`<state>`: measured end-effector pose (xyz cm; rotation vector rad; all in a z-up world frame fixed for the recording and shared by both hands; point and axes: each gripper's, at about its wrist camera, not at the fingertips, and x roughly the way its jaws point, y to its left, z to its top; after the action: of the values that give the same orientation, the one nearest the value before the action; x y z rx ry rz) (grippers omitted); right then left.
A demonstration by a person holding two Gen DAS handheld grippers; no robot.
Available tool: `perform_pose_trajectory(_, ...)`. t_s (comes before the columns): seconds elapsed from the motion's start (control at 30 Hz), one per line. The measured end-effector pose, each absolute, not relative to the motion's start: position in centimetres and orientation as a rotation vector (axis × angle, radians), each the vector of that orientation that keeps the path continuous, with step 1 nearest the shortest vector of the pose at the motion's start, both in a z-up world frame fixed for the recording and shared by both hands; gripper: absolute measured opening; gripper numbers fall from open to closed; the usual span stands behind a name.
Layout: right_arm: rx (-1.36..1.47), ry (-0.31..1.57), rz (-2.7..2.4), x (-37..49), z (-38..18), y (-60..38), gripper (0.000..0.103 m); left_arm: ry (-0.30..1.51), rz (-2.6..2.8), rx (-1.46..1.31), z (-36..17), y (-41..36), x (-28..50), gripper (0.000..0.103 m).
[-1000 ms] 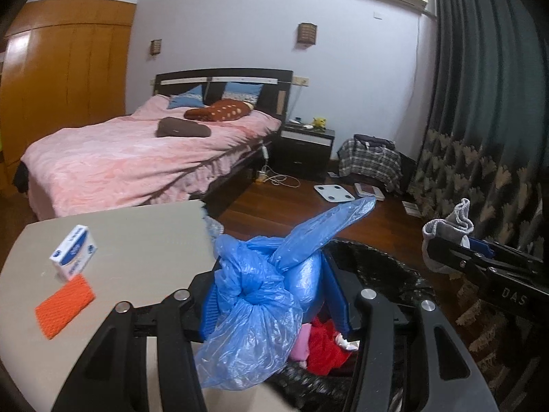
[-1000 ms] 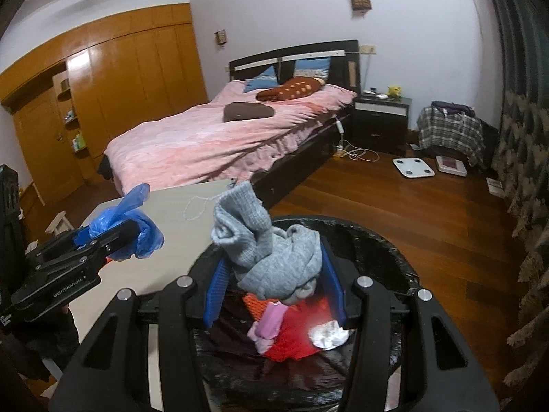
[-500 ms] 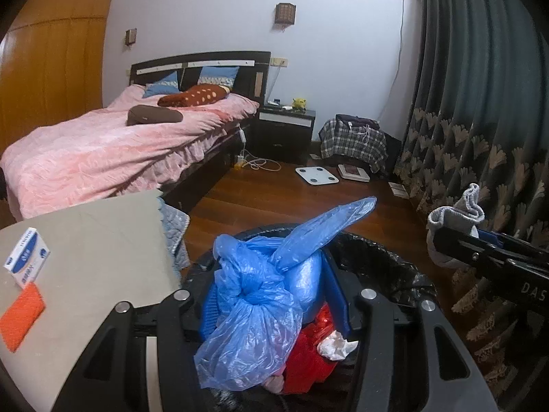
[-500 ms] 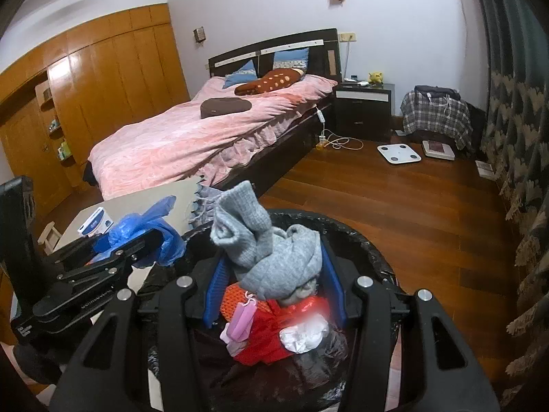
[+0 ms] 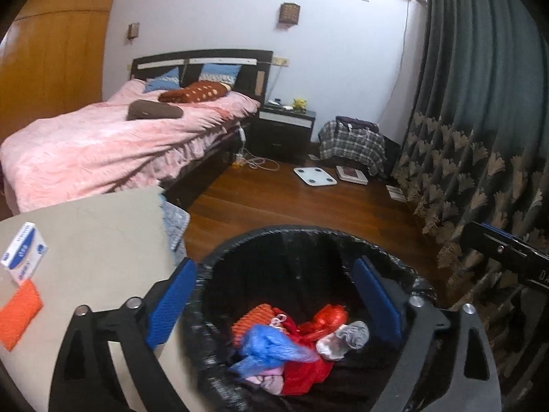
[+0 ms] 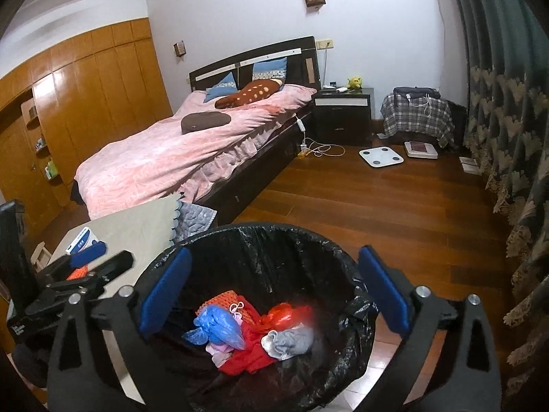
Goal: Collect trash
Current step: 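Move both open tools back over the table toward the orange scrubber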
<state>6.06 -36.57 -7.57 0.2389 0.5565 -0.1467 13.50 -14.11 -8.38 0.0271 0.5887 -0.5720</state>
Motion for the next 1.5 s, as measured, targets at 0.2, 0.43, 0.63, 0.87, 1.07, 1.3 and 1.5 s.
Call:
perform_pose_trajectory(0.2, 0.237, 0.549, -0.118, 5.9, -6.7, -34.5, 0.096, 0.552, -0.49, 0.007, -6.7, -9.1, 12.8, 0.096)
perform_pose_trajectory(0.43, 0.214, 0.553, -0.021, 8.2, -6.4, -28.7, 0.096, 0.518, -0.348, 0.002, -5.8, -2.0, 12.0, 0.097)
perform_pose_trajectory(0.63, 0.186, 0.565, 0.072, 11.1, -6.1, -23.2, 0.096, 0.507, -0.225, -0.003, -5.6, 3.9, 11.8, 0.097)
perform_pose_trajectory(0.87, 0.144, 0.585, 0.159, 14.4, -6.2, -17.3, 0.096, 0.505, -0.096, -0.013, -6.2, 10.5, 12.1, 0.097)
perform_pose_trajectory(1.07, 0.103, 0.613, 0.228, 17.0, -7.4, -12.1, 0.096, 0.522, -0.012, -0.007, -7.6, 14.8, 12.6, 0.097)
perform_pose_trajectory(1.3, 0.075, 0.65, 0.3, 19.7, -9.4, -6.4, 0.096, 0.556, 0.056, -0.015, -9.9, 18.7, 13.2, 0.097)
perform_pose_trajectory(1.5, 0.043, 0.688, 0.356, 22.0, -11.6, -1.5, 0.096, 0.587, 0.123, -0.035, -12.0, 22.4, 13.7, 0.097)
